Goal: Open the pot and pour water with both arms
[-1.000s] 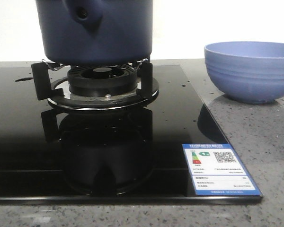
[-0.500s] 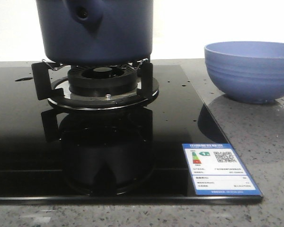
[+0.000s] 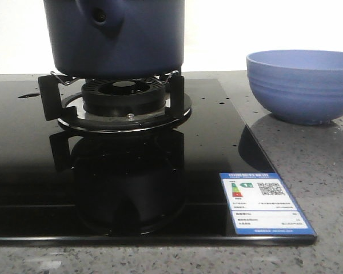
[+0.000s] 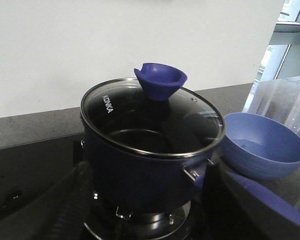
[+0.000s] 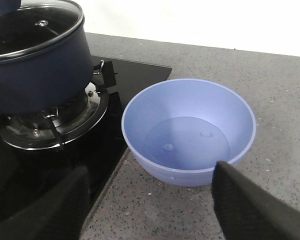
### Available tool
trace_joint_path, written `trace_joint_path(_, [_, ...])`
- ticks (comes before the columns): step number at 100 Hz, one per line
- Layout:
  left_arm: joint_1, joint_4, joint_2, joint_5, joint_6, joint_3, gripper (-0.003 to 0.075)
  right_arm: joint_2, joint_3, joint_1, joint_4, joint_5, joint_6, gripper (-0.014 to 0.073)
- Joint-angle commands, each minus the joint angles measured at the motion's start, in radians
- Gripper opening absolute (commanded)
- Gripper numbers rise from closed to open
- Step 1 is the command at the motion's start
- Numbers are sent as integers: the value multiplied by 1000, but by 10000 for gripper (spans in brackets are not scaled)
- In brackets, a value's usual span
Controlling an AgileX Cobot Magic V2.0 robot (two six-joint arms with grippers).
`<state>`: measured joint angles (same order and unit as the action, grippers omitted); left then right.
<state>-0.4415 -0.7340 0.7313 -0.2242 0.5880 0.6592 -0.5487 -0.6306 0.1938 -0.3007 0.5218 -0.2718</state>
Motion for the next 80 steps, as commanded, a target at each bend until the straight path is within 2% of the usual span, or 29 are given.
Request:
trace_joint_path(1, [-40, -26, 76, 140, 34, 61, 439, -14, -36, 3, -6, -79, -13, 471])
trace_joint_path(24, [-87, -24, 306, 214, 96, 207, 447, -14, -36, 3, -6, -79, -13, 471])
trace_joint_path(44, [-87, -24, 473, 196, 96, 353, 556, -14, -36, 3, -6, -79, -13, 471])
trace_joint_path(80, [-89, -26, 607, 136, 96, 496, 557, -14, -36, 3, -6, -79, -13, 471])
